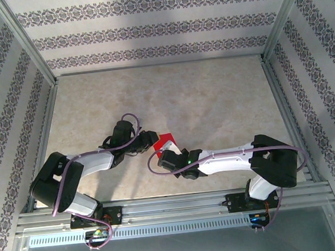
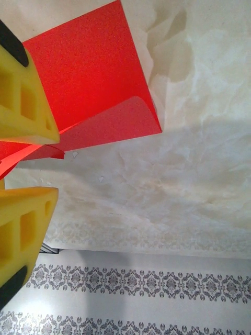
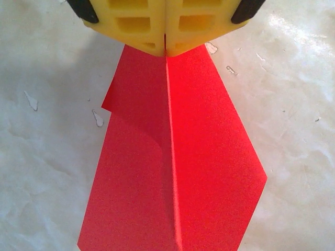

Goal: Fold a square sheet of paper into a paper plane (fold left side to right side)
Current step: Perform the fourth fold on the wing at the bottom-center of the table.

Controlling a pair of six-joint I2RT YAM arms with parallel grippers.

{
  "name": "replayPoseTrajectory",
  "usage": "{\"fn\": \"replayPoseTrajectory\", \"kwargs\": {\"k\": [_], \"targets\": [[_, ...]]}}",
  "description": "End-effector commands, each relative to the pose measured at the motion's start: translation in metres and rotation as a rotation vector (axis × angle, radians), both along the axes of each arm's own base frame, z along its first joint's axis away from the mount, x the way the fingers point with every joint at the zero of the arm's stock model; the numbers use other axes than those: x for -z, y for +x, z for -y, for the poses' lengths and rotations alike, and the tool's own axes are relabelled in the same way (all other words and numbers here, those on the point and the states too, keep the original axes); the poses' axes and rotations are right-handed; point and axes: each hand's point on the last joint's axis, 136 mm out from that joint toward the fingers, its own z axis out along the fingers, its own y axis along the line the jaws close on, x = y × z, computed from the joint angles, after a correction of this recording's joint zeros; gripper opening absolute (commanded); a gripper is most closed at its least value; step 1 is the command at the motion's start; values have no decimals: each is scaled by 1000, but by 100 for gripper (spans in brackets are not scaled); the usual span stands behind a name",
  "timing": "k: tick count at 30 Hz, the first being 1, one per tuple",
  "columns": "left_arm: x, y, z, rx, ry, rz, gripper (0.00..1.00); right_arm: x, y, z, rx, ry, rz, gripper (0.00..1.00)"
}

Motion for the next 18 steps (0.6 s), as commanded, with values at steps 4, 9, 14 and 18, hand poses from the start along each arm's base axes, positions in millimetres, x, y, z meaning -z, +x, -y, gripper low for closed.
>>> {"fn": "replayPoseTrajectory", "kwargs": {"k": [4, 9, 14, 18], "targets": [[-11, -3, -24, -47, 38, 35, 36, -6, 0, -3, -16, -3, 6, 0], [-21, -12, -60, -107, 85, 42, 41, -6, -4, -6, -26, 47, -57, 0], [-25, -26, -94, -174, 112, 36, 44, -9, -10, -13, -43, 190, -167, 0], [-24, -38, -101, -173, 113, 29, 44, -13, -15, -19, -61, 316, -263, 0]]}}
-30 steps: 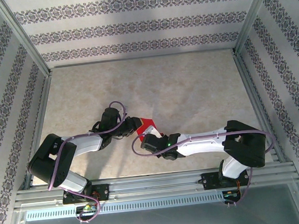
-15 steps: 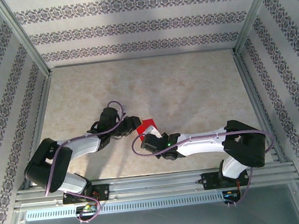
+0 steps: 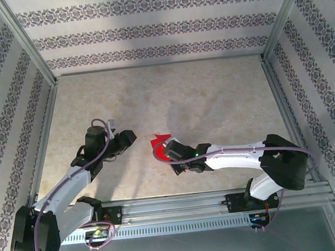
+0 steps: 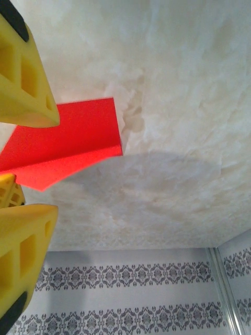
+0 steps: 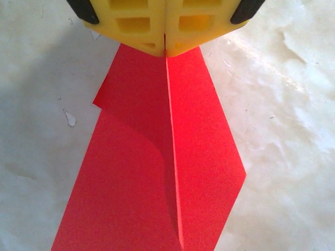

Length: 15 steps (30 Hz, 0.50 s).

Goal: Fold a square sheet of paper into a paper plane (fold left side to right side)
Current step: Perform the fourth fold on the wing at the bottom-center of the table.

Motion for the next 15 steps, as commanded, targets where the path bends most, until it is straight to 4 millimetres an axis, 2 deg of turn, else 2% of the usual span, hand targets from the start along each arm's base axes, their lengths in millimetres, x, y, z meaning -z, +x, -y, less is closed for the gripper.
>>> {"fn": "replayPoseTrajectory", "kwargs": {"k": [1, 6, 15], "targets": [[23, -20, -6, 27, 40, -80, 44, -4, -14, -12, -62, 135, -104, 0], [32, -29, -1, 64, 21, -104, 44, 1, -17, -13, -58, 240, -211, 0], [31, -32, 7, 102, -19, -108, 43, 2, -13, -12, -19, 431, -341, 0]]}}
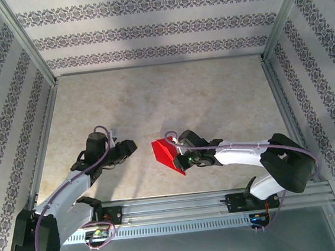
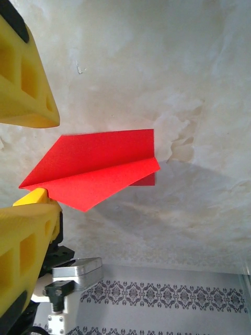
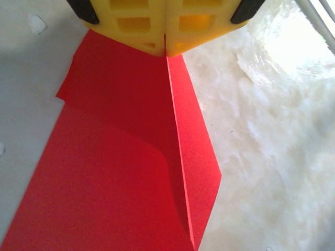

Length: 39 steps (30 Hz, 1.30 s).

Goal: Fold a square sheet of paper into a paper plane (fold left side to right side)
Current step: Perform the fourth fold on the wing at the bottom-center of the table.

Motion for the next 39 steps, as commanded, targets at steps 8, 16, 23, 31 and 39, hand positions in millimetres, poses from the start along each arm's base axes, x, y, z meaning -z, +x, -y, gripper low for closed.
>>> {"fn": "replayPoseTrajectory", "kwargs": {"k": [8, 16, 23, 31, 39], "targets": [[1, 0, 24, 66, -51, 3, 43, -15, 1, -7, 18, 263, -148, 0], [9, 5, 63, 138, -4, -2, 43, -6, 3, -8, 33, 314, -222, 0], [20, 11, 85, 184, 40, -26, 43, 1, 5, -8, 45, 336, -252, 0], [36, 14, 102, 221, 94, -66, 41, 2, 7, -6, 58, 355, -259, 0], [48, 19, 116, 241, 113, -85, 41, 2, 8, -7, 56, 370, -267, 0]]}}
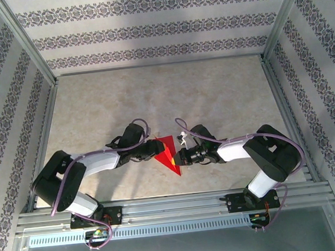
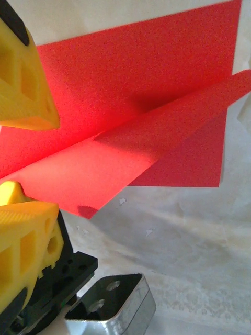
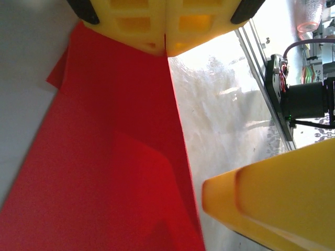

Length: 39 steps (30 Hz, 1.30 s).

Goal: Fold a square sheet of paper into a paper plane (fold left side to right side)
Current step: Perform the fourth fold on the wing at the bottom-center of the table.

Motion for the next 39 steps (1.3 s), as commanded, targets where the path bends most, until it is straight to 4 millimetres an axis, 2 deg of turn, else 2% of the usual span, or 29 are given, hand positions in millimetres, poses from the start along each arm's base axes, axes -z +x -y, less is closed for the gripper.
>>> {"fn": "replayPoseTrajectory", "kwargs": {"k": [1, 8, 17, 29, 39], "targets": [[-3, 8, 10, 13, 2, 46, 41, 0, 1, 0, -4, 25, -4, 0], [7, 11, 9, 9, 39, 35, 41, 2, 0, 0, -5, 20, -12, 0], [8, 14, 13, 23, 47, 35, 42, 5, 1, 0, -3, 15, -21, 0], [28, 11, 7, 32, 130, -9, 42, 5, 1, 0, 0, 15, -23, 0], [37, 9, 1, 34, 179, -30, 42, -6, 5, 0, 15, 35, -4, 20]]}}
